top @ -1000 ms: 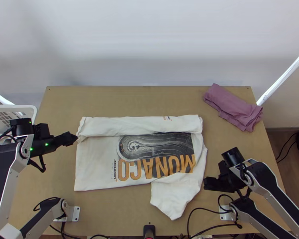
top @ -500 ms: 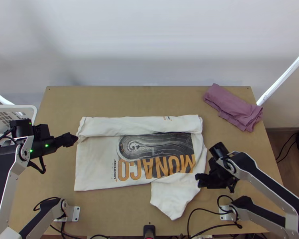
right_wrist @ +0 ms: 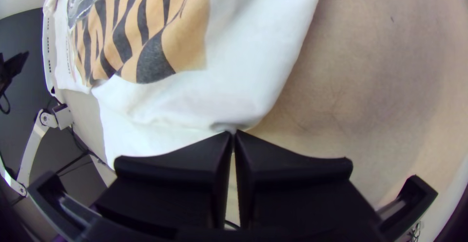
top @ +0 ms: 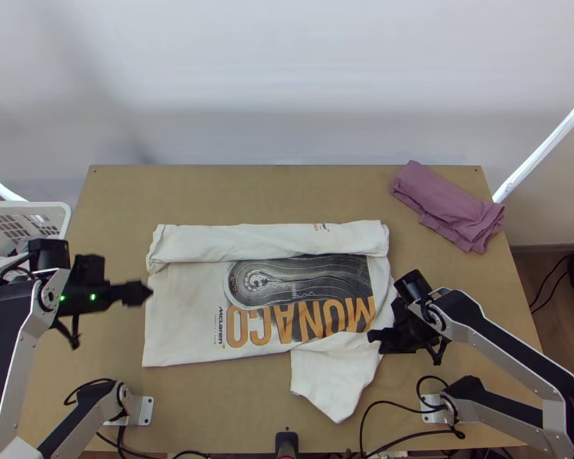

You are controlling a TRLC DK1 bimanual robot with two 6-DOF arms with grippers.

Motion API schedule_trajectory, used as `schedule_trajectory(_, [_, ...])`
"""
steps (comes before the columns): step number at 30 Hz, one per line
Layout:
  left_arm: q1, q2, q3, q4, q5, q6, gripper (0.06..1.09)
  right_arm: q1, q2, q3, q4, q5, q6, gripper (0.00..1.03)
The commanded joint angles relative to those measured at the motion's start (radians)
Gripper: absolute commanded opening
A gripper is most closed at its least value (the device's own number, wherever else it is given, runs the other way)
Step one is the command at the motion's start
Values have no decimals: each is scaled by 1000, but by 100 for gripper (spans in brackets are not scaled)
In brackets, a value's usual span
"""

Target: Fold the t-shirt

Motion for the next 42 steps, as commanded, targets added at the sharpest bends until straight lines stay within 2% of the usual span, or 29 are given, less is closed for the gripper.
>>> schedule_trajectory(1, [10,-5,-30,-130,-35,225,103,-8,-22,2,7,-3,-11,3])
schedule_trajectory(3, [-4,-5,-61,-224,-99,342,103,-13,-23,-1,7,-3,-14,3])
schedule_trajectory(6, [-13,-17,-123,-258,-208,440,103,-17,-25,-3,7,-3,-17,3])
schedule_trajectory(9, [-36,-1,-179,-304,-248,481,98,-17,-27,0,7,-5,-15,3])
schedule_trajectory(12, [-82,-3,-249,-285,-308,494,97,-17,-27,6,7,-3,-15,3])
schedule_trajectory(14, [-111,-1,-272,-235,-312,474,96,-17,-27,9,7,-3,-15,3])
schedule_trajectory(15, [-122,2,-281,-225,-312,463,90,-17,-25,11,7,-3,-15,3])
schedule_trajectory(17, [-153,8,-301,-201,-312,454,87,-17,-22,11,7,-3,-15,3])
schedule_trajectory(28, [-190,153,-301,-117,-312,437,85,-19,-2,25,20,-2,-14,3])
schedule_trajectory(33, [-242,213,-298,-75,-312,425,68,-19,7,29,27,0,-15,3])
schedule_trajectory(38, [-294,245,-300,-51,-311,402,65,-19,10,29,29,1,-15,3])
schedule_trajectory(39, [-303,244,-300,-47,-309,400,57,-19,10,29,30,3,-15,3])
schedule_trajectory(42, [-308,229,-294,-41,-286,395,15,-26,9,28,29,4,-20,3])
